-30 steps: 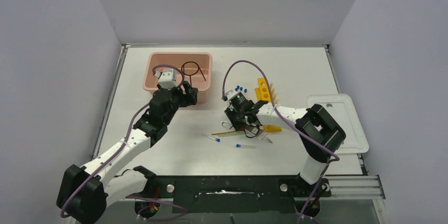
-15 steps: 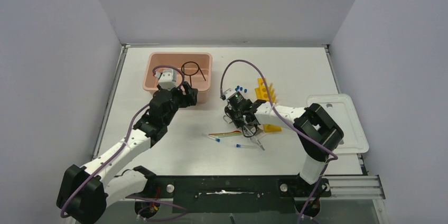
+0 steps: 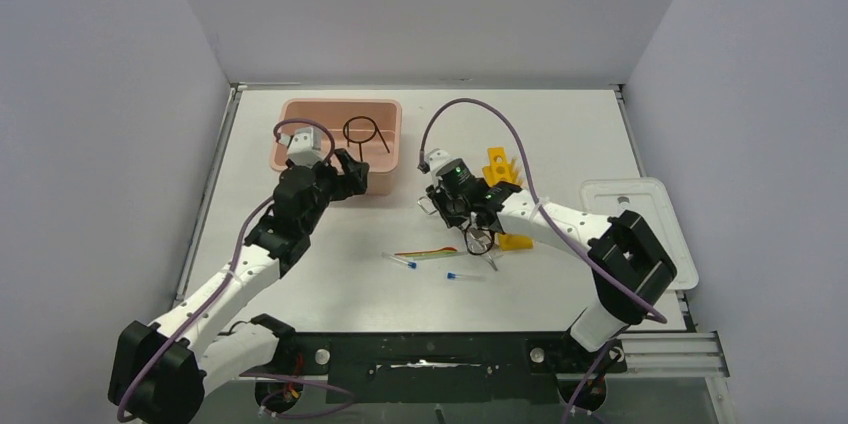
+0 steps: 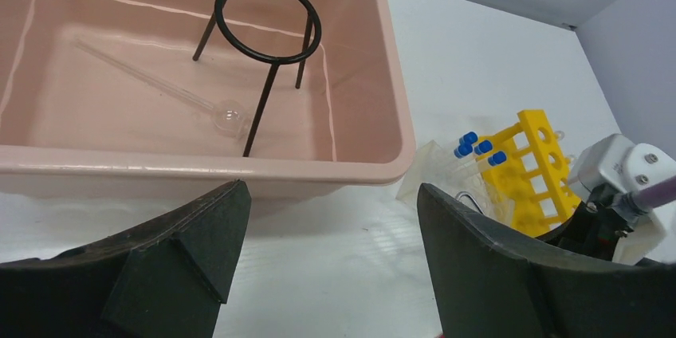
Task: Organize the chemistry lab equipment
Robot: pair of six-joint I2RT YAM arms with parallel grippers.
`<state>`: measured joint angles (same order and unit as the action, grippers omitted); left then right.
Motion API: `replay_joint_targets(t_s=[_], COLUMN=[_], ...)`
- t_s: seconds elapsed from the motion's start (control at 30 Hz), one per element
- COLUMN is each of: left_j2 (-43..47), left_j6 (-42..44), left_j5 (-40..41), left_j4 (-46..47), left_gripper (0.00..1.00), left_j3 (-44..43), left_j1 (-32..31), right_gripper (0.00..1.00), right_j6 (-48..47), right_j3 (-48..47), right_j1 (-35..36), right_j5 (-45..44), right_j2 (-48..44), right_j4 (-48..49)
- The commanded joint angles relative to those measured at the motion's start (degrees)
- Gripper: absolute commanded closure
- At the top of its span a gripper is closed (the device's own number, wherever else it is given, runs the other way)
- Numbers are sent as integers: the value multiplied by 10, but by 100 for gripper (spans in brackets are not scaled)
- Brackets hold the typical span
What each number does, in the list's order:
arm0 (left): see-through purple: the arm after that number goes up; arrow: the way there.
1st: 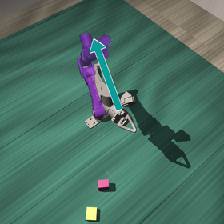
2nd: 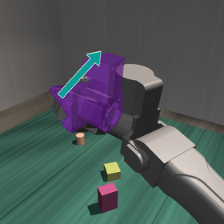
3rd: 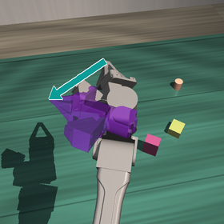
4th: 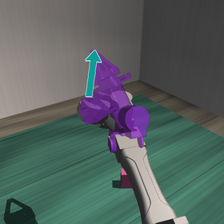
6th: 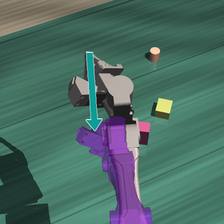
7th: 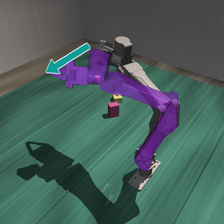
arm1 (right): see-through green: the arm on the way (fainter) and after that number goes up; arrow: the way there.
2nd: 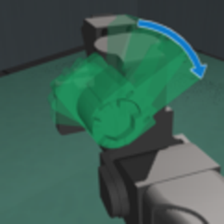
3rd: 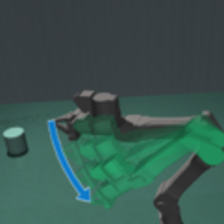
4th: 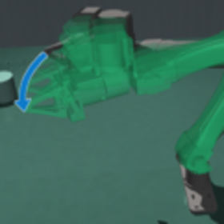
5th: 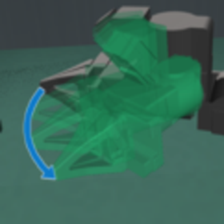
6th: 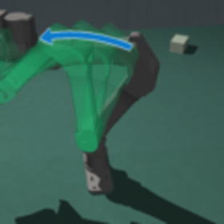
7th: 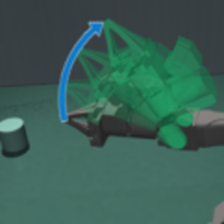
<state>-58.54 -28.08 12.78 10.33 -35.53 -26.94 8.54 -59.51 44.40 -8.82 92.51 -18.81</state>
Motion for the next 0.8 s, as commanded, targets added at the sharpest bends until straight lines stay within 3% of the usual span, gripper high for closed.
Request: replay_joint_targets(t_s=[0.0,0.17,0.4,0.77], left_j2=[6,-3,-27,-105], left_j6=[-33,-67,-184,-247], left_j5=[-82,-224,-346,-394], left_j4=[-8,14,162,281], left_gripper=[23,21,20,19], left_j3=[-57,-85,-53,-38], left_j1=[35,79,87,64], right_gripper=[100,100,100,100], right_j6=[-24,-48,-79,-94], right_j3=[-28,-26,-25,-54], right_j1=[5,5,4,5], right_j5=[11,24,47,54], right_j2=[-43,-85,-149,-174], right_j4=[38,71,122,118])
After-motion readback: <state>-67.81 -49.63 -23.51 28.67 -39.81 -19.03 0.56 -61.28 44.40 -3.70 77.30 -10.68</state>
